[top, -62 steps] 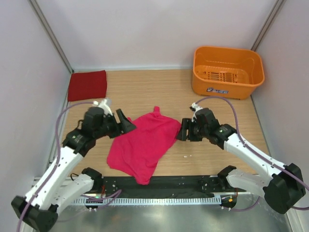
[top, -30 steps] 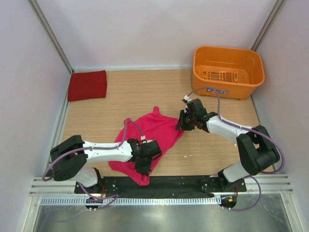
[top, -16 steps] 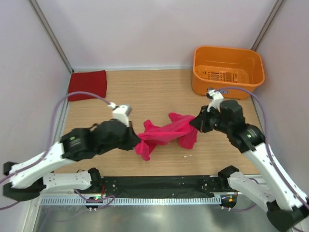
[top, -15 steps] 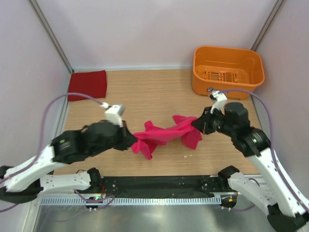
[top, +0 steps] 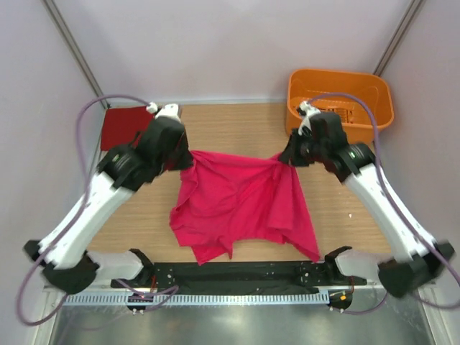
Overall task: Fold and stack the t-shirts
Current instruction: Flatten the tshirt out
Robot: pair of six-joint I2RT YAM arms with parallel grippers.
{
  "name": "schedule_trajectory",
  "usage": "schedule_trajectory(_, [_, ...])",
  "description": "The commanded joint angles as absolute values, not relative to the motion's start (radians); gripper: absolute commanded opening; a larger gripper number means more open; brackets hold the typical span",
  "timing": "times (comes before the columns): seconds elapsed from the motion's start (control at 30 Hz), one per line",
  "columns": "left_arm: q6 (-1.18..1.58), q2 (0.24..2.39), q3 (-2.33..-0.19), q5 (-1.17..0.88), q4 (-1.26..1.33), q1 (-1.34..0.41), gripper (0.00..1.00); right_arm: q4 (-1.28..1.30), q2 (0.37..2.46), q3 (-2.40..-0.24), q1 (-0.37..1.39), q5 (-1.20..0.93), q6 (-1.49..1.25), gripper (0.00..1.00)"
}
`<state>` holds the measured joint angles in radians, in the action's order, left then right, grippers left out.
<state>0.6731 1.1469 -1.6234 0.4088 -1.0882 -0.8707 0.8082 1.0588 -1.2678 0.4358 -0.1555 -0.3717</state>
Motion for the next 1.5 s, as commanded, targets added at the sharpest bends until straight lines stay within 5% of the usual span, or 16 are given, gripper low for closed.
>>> schedule_trajectory(0.0, [0.572,1.331,-1.588,0.192,-1.105,-0.568,0.00,0.784,1.309,-1.395,0.352,-0.073,-0.299,0.07])
schedule_trajectory(0.03, [0.580,1.368,-1.592,0.186,-1.112,-0.472,0.01,0.752,1.369,-1.399,0.297,-0.125,-0.292,0.17])
schedule_trajectory(0.1, [0.558,1.475,-1.658,0.213,-1.129,-0.424,0.24,0.767,1.518,-1.469,0.252,-0.141,-0.310,0.27])
schedule_trajectory(0.13, [0.555,1.498,-1.683,0.330,-1.137,-0.420,0.50,0.784,1.555,-1.494,0.226,-0.124,-0.322,0.27])
schedule_trajectory(0.17, [0.525,1.520,-1.701,0.363,-1.131,-0.420,0.55,0.785,1.578,-1.512,0.225,-0.086,-0.325,0.30])
schedule_trajectory(0.23, [0.514,1.557,-1.744,0.382,-1.137,-0.420,0.73,0.829,1.618,-1.549,0.227,-0.078,-0.301,0.53])
schedule_trajectory(0.33, [0.535,1.510,-1.637,0.316,-1.114,-0.420,0.83,0.844,1.565,-1.470,0.251,-0.067,-0.278,0.62])
schedule_trajectory(0.53, [0.655,1.335,-1.104,0.040,-0.858,-0.422,0.80,0.749,1.383,-1.096,0.389,-0.149,-0.310,0.62])
schedule_trajectory(0.7, [0.679,1.316,-0.962,-0.052,-0.721,-0.426,0.76,0.572,1.285,-0.887,0.446,-0.207,-0.365,0.63])
schedule_trajectory(0.87, [0.758,1.408,-0.910,-0.025,-0.652,-0.413,0.73,0.520,1.374,-0.882,0.459,-0.218,-0.367,0.59])
schedule_trajectory(1.03, [0.779,1.555,-0.910,-0.049,-0.638,-0.313,0.73,0.445,1.477,-0.905,0.460,-0.245,-0.380,0.35])
schedule_trajectory(1.23, [0.735,1.689,-0.965,-0.084,-0.611,-0.198,0.72,0.483,1.630,-1.034,0.450,-0.112,-0.319,0.31])
schedule_trajectory(1.47, [0.658,1.783,-1.022,-0.098,-0.643,-0.042,0.61,0.613,1.761,-1.236,0.387,-0.012,-0.256,0.13])
